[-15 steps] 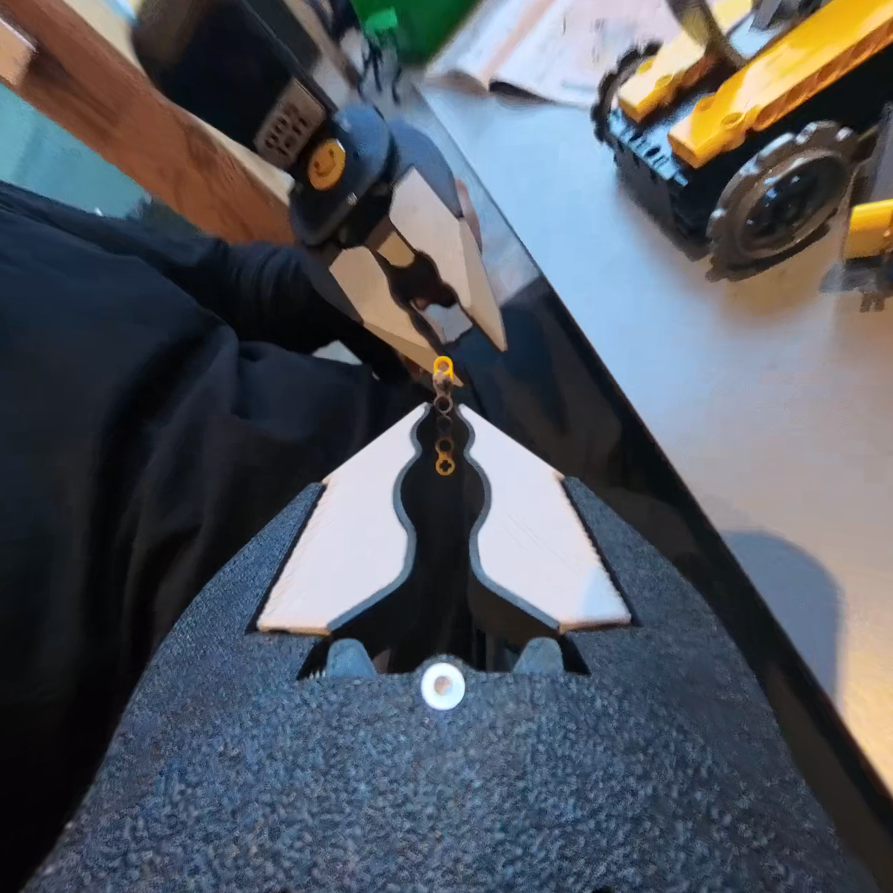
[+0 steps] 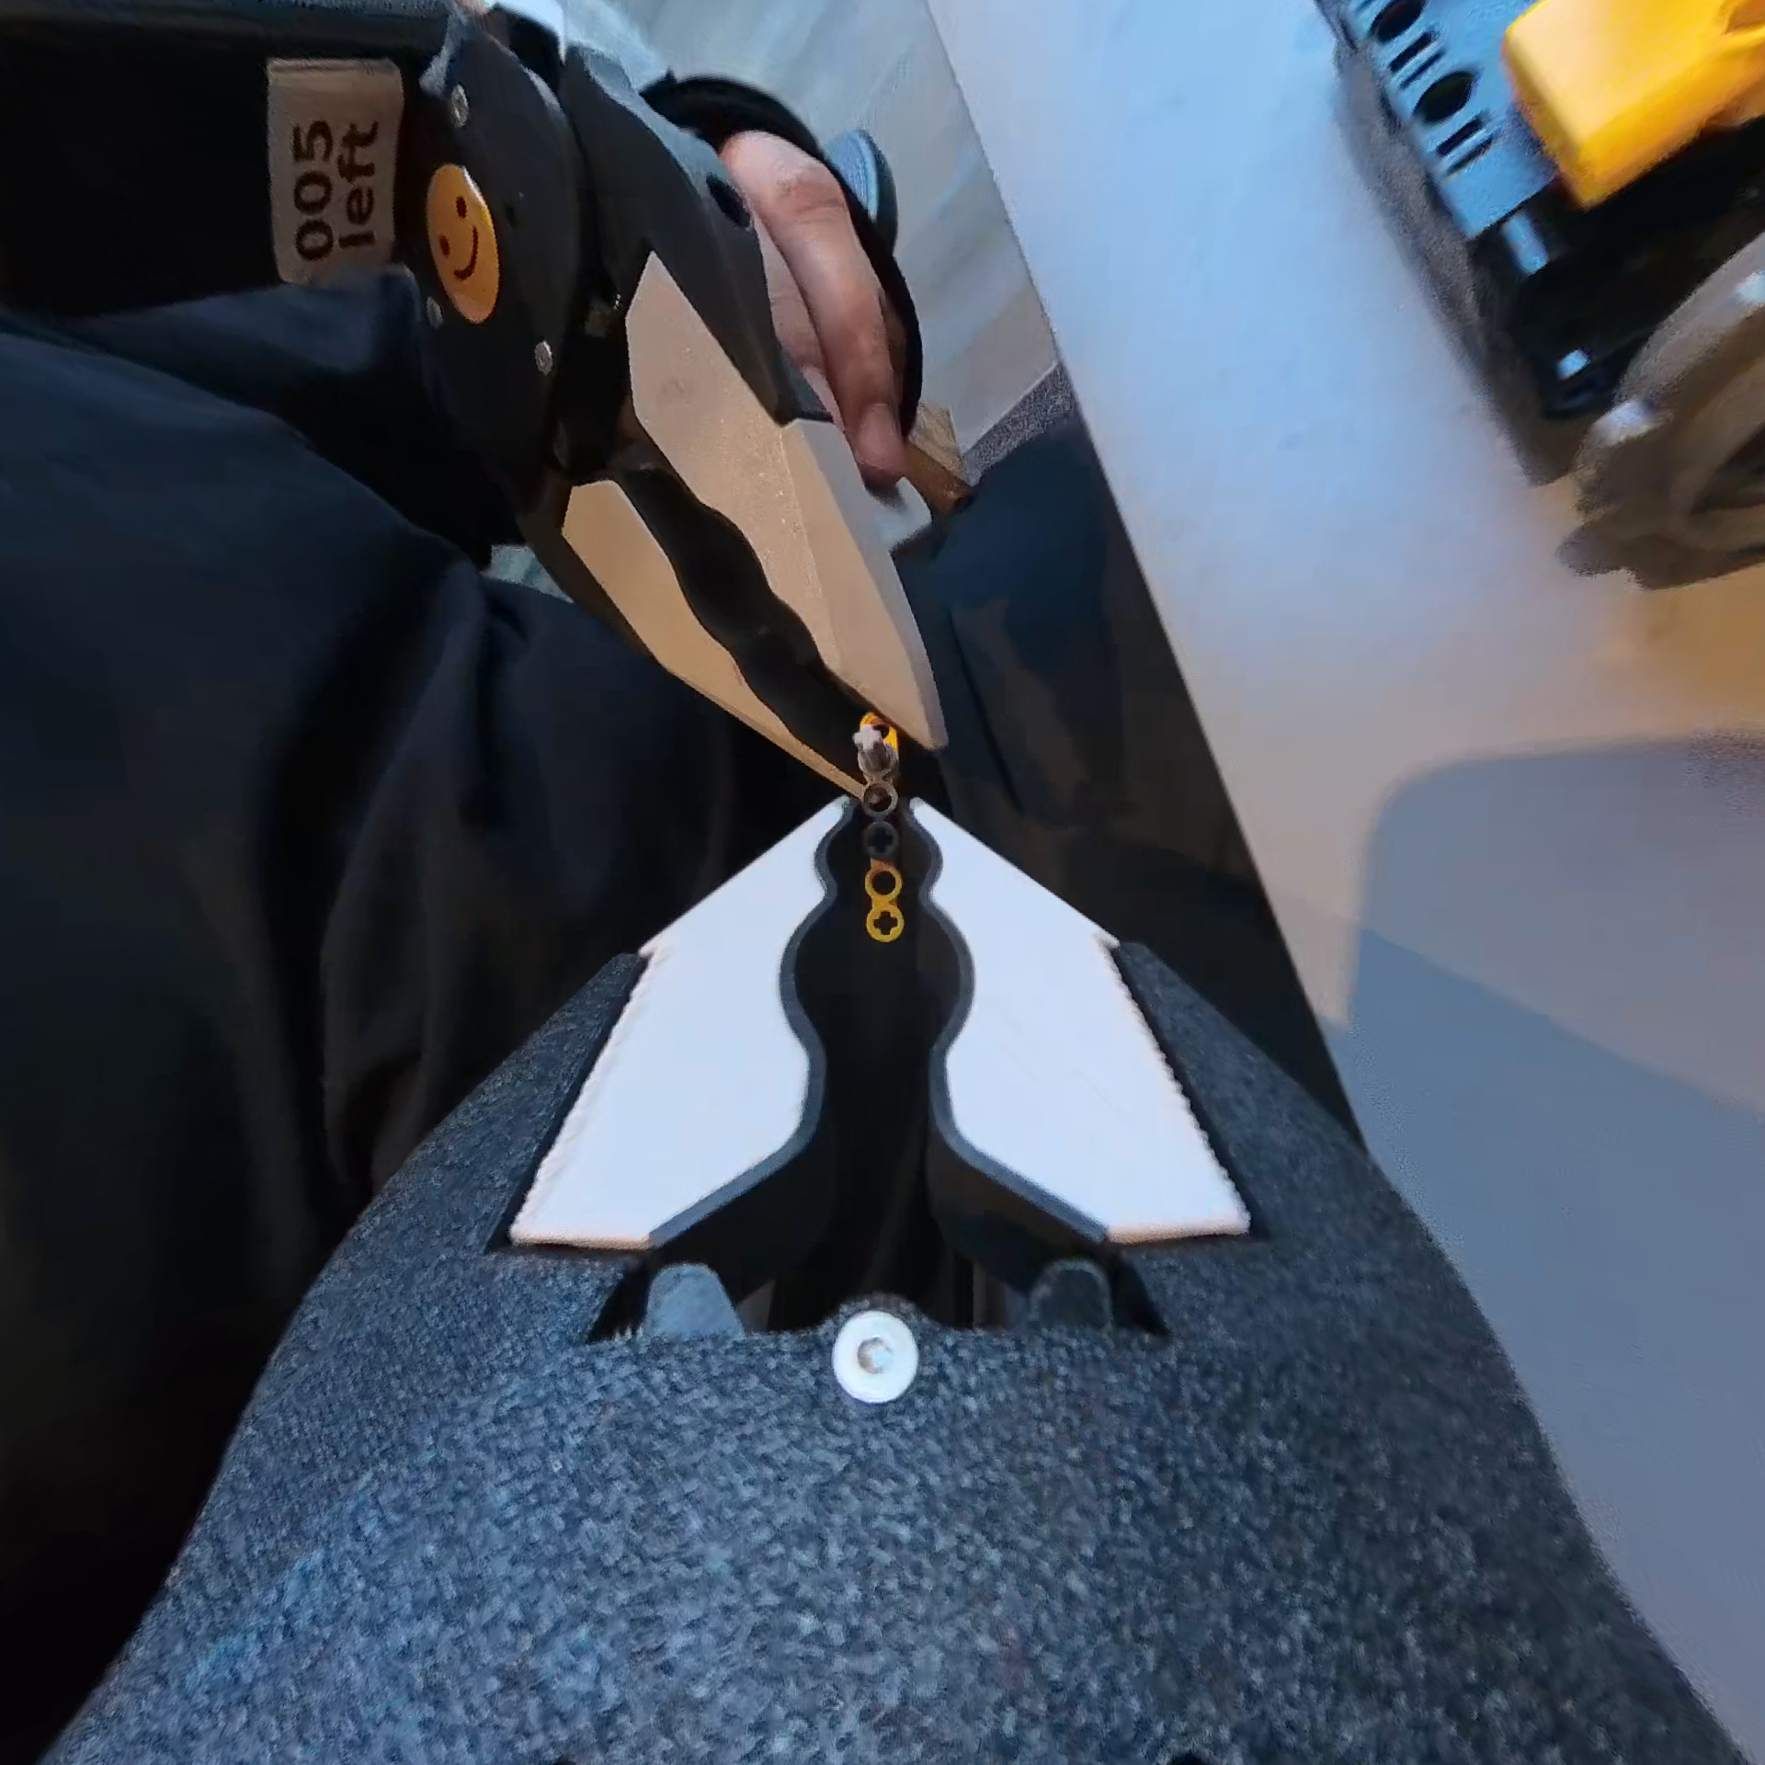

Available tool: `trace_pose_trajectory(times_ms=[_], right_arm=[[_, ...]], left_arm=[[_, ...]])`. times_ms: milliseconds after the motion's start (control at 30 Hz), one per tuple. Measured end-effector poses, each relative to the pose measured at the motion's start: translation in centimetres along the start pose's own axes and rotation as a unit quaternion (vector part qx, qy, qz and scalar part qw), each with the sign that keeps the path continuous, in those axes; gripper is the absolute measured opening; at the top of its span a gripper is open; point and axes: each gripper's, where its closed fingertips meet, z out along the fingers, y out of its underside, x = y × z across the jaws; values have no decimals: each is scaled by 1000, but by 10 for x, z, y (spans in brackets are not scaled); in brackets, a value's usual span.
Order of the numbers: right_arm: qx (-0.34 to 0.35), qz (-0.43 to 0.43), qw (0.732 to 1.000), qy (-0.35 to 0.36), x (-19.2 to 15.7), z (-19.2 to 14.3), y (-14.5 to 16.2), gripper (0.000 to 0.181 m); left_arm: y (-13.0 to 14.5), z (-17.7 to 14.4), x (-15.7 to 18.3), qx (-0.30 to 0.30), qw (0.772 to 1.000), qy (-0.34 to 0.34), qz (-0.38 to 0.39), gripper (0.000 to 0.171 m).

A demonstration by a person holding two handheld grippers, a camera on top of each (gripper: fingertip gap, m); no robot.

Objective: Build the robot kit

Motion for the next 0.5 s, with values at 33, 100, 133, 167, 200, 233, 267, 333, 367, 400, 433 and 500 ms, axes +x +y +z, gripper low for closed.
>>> trace_pose_trajectory(times_ms=[33, 100, 133, 167, 200, 233, 267, 333, 367, 400, 433, 500], right_arm=[[7, 2, 1000, -2, 0, -1, -5, 7], [17, -2, 1000, -8, -1, -3, -13, 6], [19, -4, 1000, -12, -1, -3, -17, 6], [19, -6, 1000, -16, -3, -2, -20, 6], [19, -8, 1000, -22, -4, -1, -23, 6], [16, -10, 999, -29, -6, 1, -26, 6], [12, -12, 999, -34, -7, 4, -28, 7], [5, -16, 999, -41, -8, 9, -32, 7], [3, -17, 999, -45, -9, 11, -34, 7], [2, -20, 999, -47, -10, 13, -36, 7], [3, -24, 999, -49, -11, 15, -39, 6], [10, -32, 998, -53, -14, 16, -45, 6]], left_arm=[[-1, -2, -4, 5, 1000, -9, -6, 14], [-4, -7, -10, 17, 999, -19, -20, 14], [-5, -10, -12, 21, 999, -23, -25, 14], [-6, -13, -14, 25, 999, -28, -28, 14], [-6, -16, -15, 29, 999, -31, -27, 14], [-6, -18, -15, 30, 999, -30, -26, 15], [-5, -21, -16, 30, 999, -33, -26, 17], [-4, -26, -19, 32, 998, -39, -27, 19], [-3, -29, -20, 33, 998, -42, -28, 20], [-2, -32, -21, 33, 998, -44, -27, 21], [0, -35, -22, 32, 998, -47, -27, 21], [5, -42, -25, 29, 998, -51, -31, 23]])
